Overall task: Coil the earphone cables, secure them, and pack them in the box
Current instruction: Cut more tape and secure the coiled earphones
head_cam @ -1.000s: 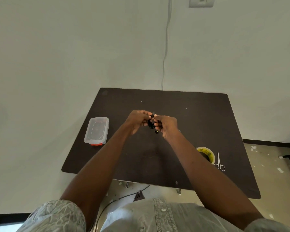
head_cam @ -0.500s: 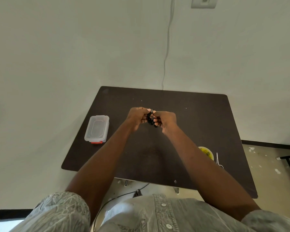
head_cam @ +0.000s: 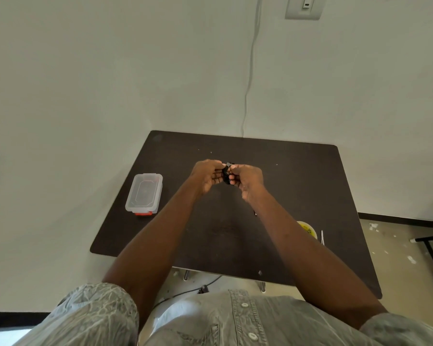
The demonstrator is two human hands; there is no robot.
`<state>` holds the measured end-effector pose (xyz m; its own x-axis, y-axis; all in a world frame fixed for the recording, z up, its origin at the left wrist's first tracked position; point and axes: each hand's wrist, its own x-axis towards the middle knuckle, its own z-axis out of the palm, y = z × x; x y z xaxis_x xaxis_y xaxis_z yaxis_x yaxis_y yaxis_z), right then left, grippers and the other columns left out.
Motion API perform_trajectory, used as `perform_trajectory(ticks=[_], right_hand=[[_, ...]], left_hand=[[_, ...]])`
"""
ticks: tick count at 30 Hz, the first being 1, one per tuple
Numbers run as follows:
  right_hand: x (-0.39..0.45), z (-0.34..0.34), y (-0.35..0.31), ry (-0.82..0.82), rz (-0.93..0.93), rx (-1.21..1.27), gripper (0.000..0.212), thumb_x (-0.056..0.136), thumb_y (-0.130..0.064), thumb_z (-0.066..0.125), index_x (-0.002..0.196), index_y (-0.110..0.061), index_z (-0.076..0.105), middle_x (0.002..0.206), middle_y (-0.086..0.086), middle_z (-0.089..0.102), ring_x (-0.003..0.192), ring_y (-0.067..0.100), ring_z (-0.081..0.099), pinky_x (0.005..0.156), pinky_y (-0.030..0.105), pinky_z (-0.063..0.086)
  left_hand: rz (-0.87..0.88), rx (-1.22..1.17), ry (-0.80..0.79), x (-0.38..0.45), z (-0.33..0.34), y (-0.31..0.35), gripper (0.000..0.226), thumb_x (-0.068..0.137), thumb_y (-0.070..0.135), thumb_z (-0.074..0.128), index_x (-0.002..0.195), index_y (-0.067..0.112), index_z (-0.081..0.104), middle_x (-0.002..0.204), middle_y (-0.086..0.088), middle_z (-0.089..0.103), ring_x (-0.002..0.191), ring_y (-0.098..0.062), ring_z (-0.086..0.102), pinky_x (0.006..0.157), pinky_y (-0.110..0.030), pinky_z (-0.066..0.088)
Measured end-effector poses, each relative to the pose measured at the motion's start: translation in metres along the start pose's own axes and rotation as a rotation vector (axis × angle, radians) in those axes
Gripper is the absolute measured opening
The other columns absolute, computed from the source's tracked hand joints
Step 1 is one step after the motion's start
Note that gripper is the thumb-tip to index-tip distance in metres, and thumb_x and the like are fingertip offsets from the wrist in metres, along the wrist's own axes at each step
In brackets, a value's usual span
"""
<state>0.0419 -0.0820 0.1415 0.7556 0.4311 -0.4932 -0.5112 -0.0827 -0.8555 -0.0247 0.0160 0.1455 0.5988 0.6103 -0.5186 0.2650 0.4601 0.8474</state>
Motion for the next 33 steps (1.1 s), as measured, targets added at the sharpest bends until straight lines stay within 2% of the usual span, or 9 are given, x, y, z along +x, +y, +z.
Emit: perform_trajectory(ticks=[4, 9, 13, 17, 24, 31, 33], right_hand=[[-0.001, -0.001, -0.001, 0.022, -0.018, -0.012, 0.016, 0.087, 0.006, 0.061, 0.075, -0.004, 0.063, 0.064, 0.01, 0.06, 0.049, 0.012, 0.052, 0.049, 0.024, 0.046], [-0.003, -0.001, -0.003, 0.036, -0.042, -0.036, 0.017, 0.086, 0.004, 0.063, 0.072, -0.004, 0.063, 0.058, 0.009, 0.058, 0.045, 0.013, 0.049, 0.04, 0.02, 0.044], [-0.001, 0.0, -0.002, 0.039, -0.053, -0.056, 0.015, 0.085, 0.003, 0.064, 0.072, -0.004, 0.063, 0.057, 0.009, 0.059, 0.042, 0.013, 0.05, 0.041, 0.022, 0.045], [-0.001, 0.003, -0.006, 0.037, -0.045, -0.094, 0.011, 0.085, 0.001, 0.064, 0.075, -0.004, 0.063, 0.056, 0.008, 0.059, 0.041, 0.012, 0.048, 0.042, 0.025, 0.038], [0.0, 0.005, -0.011, 0.008, -0.096, -0.14, 0.022, 0.087, 0.009, 0.059, 0.069, -0.004, 0.061, 0.059, 0.01, 0.06, 0.049, 0.014, 0.053, 0.042, 0.02, 0.046], [-0.003, 0.008, -0.011, 0.043, -0.156, -0.228, 0.02, 0.082, 0.008, 0.061, 0.07, -0.007, 0.064, 0.068, 0.012, 0.064, 0.053, 0.013, 0.053, 0.038, 0.018, 0.039], [-0.004, 0.009, -0.012, 0.062, -0.137, -0.225, 0.017, 0.083, 0.007, 0.061, 0.072, -0.006, 0.065, 0.069, 0.012, 0.063, 0.051, 0.013, 0.051, 0.035, 0.016, 0.036]], left_hand=[[-0.054, -0.011, -0.035, -0.001, 0.0, 0.002, 0.009, 0.088, 0.002, 0.058, 0.094, 0.006, 0.063, 0.089, -0.013, 0.067, 0.082, -0.023, 0.064, 0.077, -0.034, 0.053], [-0.09, 0.02, -0.095, -0.002, -0.003, 0.006, 0.021, 0.087, 0.005, 0.058, 0.106, 0.0, 0.064, 0.093, -0.013, 0.068, 0.084, -0.023, 0.064, 0.076, -0.034, 0.054], [-0.086, 0.036, -0.114, -0.004, -0.002, 0.012, 0.018, 0.085, 0.01, 0.065, 0.102, 0.004, 0.068, 0.089, -0.01, 0.068, 0.082, -0.021, 0.064, 0.075, -0.033, 0.054], [-0.101, 0.02, -0.114, -0.004, -0.001, 0.014, 0.01, 0.084, 0.007, 0.07, 0.093, 0.005, 0.068, 0.09, -0.009, 0.068, 0.082, -0.019, 0.064, 0.078, -0.032, 0.053], [-0.135, -0.025, -0.103, -0.006, 0.0, 0.019, 0.007, 0.088, -0.001, 0.061, 0.092, 0.003, 0.064, 0.085, -0.009, 0.066, 0.078, -0.019, 0.064, 0.07, -0.031, 0.052], [-0.112, -0.062, -0.136, -0.005, -0.004, 0.022, 0.01, 0.09, -0.004, 0.057, 0.093, 0.003, 0.063, 0.087, -0.01, 0.067, 0.079, -0.019, 0.064, 0.069, -0.031, 0.052], [-0.107, -0.068, -0.151, -0.003, -0.006, 0.022, 0.011, 0.09, -0.004, 0.056, 0.094, 0.002, 0.063, 0.088, -0.01, 0.067, 0.08, -0.019, 0.064, 0.075, -0.033, 0.054]])
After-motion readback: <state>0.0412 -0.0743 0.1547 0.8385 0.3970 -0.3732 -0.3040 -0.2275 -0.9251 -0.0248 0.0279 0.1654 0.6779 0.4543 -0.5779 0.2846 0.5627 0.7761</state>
